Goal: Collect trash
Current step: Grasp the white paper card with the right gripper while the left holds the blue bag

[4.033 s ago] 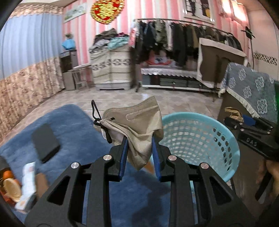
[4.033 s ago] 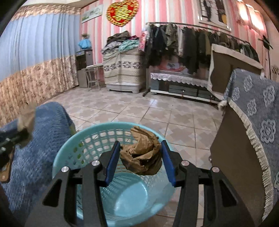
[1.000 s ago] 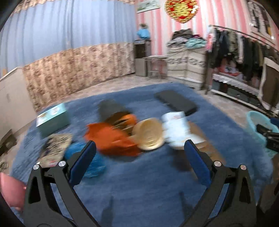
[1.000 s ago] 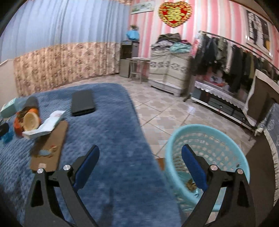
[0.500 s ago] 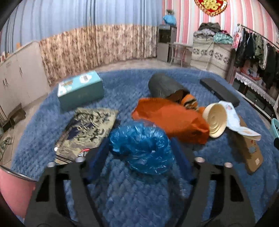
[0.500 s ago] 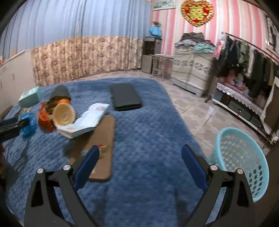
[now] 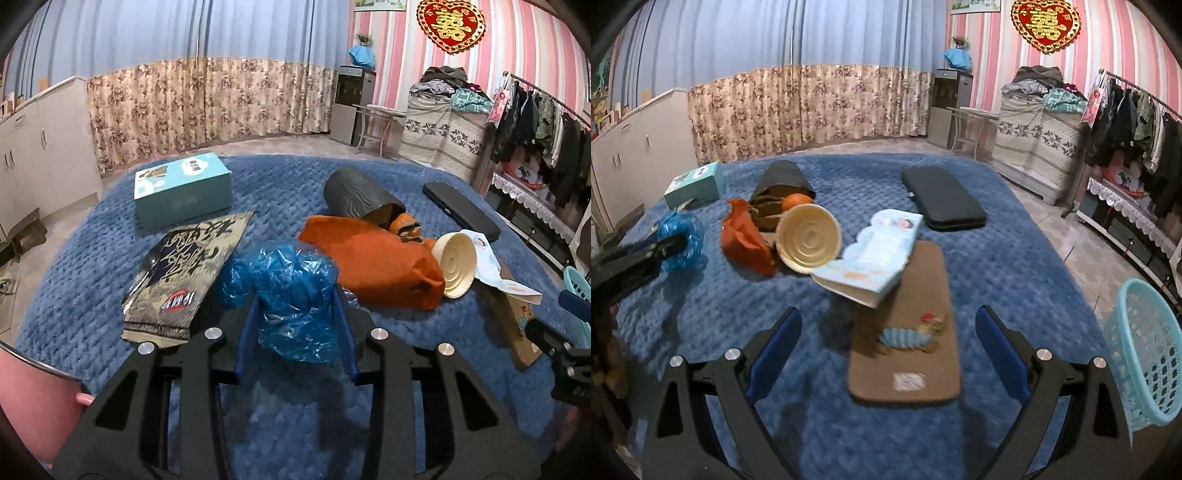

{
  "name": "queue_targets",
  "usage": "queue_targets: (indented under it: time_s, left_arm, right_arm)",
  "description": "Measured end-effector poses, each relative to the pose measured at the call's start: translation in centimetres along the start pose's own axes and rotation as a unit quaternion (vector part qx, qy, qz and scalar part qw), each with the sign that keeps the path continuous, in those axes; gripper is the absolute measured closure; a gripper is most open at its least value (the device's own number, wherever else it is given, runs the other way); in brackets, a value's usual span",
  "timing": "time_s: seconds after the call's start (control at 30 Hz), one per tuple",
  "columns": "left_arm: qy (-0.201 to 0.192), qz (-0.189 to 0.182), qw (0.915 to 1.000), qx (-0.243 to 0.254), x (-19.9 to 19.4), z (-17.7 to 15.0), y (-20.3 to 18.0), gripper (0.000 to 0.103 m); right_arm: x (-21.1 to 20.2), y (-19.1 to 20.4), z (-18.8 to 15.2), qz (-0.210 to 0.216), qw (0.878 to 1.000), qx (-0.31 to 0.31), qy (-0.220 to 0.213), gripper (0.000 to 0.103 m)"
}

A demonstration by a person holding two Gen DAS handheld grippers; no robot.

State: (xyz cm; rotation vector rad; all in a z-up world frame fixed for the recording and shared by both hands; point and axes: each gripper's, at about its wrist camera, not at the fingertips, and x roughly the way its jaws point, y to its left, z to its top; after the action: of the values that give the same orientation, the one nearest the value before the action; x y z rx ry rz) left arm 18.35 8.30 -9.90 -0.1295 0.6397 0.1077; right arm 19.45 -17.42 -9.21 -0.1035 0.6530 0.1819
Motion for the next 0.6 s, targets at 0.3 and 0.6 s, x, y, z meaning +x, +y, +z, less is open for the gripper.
queue_targets:
  time_s: [0.3, 0.6]
  left_arm:
    - [0.017, -0.014, 0.9995, -0.023, 1.1, -0.2, 1.0, 0.066]
    - [0.016, -0.009, 0.9998, -0.003, 1.3, -0.1, 0.1, 0.066]
  right_arm:
    - [2.6, 1.6, 1.9, -0.006, 1.0, 0.022, 0.021, 0.01]
    - [4.2, 0.9, 2.4, 0.013, 0.997, 0.062, 0.05, 0.038]
